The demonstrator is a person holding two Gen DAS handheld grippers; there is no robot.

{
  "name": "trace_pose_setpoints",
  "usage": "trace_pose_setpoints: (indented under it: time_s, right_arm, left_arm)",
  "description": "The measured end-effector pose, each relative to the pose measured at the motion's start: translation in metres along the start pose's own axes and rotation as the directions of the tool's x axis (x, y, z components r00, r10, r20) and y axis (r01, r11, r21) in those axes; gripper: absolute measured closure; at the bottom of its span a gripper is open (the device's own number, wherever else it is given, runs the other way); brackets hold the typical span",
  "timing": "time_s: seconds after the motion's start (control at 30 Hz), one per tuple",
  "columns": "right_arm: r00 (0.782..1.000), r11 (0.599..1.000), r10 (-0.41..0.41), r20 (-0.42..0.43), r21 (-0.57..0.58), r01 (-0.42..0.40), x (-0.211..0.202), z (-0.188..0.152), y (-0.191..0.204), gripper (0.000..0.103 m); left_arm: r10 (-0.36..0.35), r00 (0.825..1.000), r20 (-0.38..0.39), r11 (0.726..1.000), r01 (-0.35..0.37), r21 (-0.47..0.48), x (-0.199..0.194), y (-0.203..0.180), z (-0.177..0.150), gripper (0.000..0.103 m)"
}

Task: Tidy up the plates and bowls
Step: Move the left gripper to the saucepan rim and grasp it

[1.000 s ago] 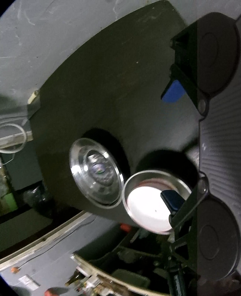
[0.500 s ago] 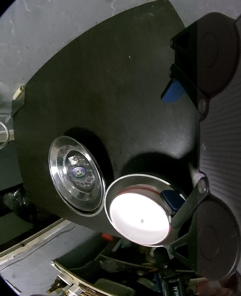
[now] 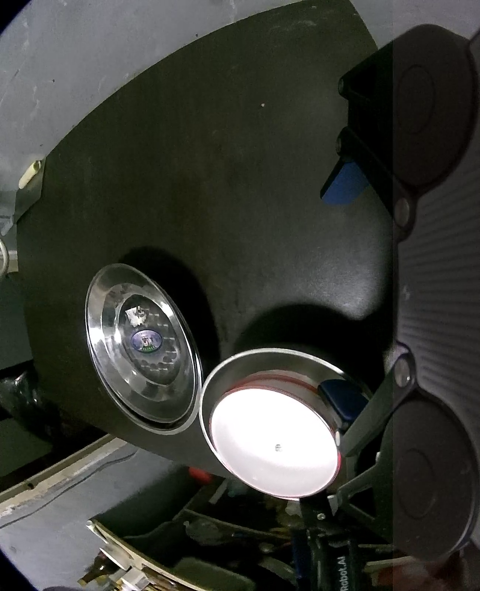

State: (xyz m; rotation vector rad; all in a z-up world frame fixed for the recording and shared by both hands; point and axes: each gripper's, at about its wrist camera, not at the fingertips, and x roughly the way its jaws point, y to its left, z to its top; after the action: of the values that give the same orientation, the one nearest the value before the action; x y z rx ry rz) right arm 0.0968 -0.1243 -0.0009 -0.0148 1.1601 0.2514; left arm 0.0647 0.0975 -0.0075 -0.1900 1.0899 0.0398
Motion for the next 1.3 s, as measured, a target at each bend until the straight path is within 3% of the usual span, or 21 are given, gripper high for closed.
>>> trace_pose_setpoints:
  time_s: [0.13,0.3,0.57,1.03,1.3]
  right_arm:
    - [1.0,1.0,-0.004,0.003,-0.024,0.004,-0.001,0.0,0.003,0.001]
    - [1.0,0.998,0.024,0.018,-0.054,-0.023,-0.004,0.0,0.005,0.012]
    - [0.997,0.995,0.075,0.026,-0.073,-0.072,-0.008,-0.001,0.005,0.023]
    - [0.988,0.984,0.15,0.02,-0.096,-0.148,-0.006,0.0,0.011,0.05]
    - [0.982,0.976,0.19,0.017,-0.107,-0.188,-0.006,-0.002,0.016,0.07]
  left_arm:
    - [0.026,1.0,-0.002,0.999,-0.026,0.034,0.002,-0.005,0.002,0.01]
    - [0.012,1.0,-0.005,0.999,-0.011,0.047,0.004,-0.008,0.003,0.02]
    - [-0.017,1.0,0.005,0.996,0.017,0.083,0.002,-0.015,0.004,0.044]
    - [-0.139,0.99,-0.004,0.987,0.139,0.079,0.003,-0.019,0.005,0.088]
    - [-0.166,0.986,-0.002,0.984,0.165,0.065,0.005,-0.016,0.005,0.089]
